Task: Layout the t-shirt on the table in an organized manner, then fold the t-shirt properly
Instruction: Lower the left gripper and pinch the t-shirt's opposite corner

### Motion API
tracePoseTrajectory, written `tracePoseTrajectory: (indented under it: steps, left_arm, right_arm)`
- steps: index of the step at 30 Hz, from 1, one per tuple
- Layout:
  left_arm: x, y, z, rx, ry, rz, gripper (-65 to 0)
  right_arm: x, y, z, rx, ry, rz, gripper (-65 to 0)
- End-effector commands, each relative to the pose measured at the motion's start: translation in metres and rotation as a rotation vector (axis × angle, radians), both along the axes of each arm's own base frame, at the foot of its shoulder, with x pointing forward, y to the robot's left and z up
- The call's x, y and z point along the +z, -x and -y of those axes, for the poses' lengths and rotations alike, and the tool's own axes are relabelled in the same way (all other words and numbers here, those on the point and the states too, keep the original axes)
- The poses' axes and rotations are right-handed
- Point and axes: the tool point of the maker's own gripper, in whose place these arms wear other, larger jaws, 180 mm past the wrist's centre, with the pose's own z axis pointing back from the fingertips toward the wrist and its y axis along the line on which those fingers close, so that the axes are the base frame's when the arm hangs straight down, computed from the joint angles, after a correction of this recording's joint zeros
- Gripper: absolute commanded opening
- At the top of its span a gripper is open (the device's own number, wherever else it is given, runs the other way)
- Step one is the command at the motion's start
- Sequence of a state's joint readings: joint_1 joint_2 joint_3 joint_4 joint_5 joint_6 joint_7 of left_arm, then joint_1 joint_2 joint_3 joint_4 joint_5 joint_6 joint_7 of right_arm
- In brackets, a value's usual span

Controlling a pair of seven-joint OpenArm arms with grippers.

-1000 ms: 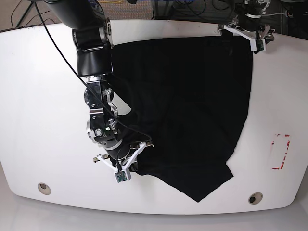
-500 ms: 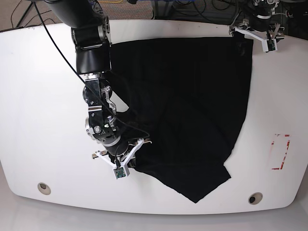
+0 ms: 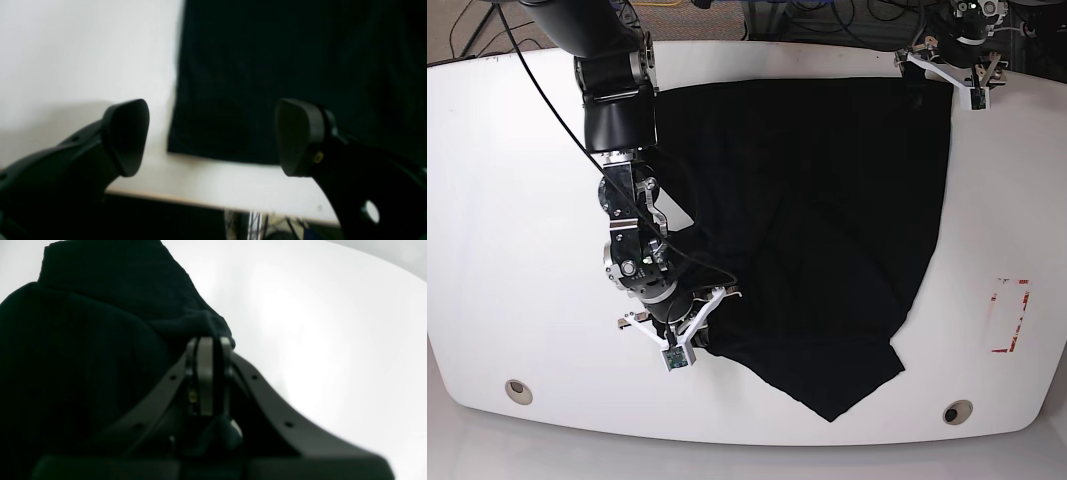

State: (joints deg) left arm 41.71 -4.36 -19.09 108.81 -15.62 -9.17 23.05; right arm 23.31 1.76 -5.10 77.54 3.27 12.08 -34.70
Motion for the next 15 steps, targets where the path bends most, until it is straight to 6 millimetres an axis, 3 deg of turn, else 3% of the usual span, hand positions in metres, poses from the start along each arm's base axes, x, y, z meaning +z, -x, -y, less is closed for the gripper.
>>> tracePoseTrajectory:
  steps: [1, 15]
  left_arm:
    - [0.004, -0.003, -0.002, -0.002, -0.001, 0.025, -9.2]
    - [-0.019, 0.014, -0.006, 0.017, 0.013, -0.049, -9.3]
  right_arm:
    - [0.029, -0.013, 0.000, 0.002, -0.014, 0.084, -65.0]
    - [0.029, -0.013, 0.000, 0.002, -0.014, 0.084, -65.0]
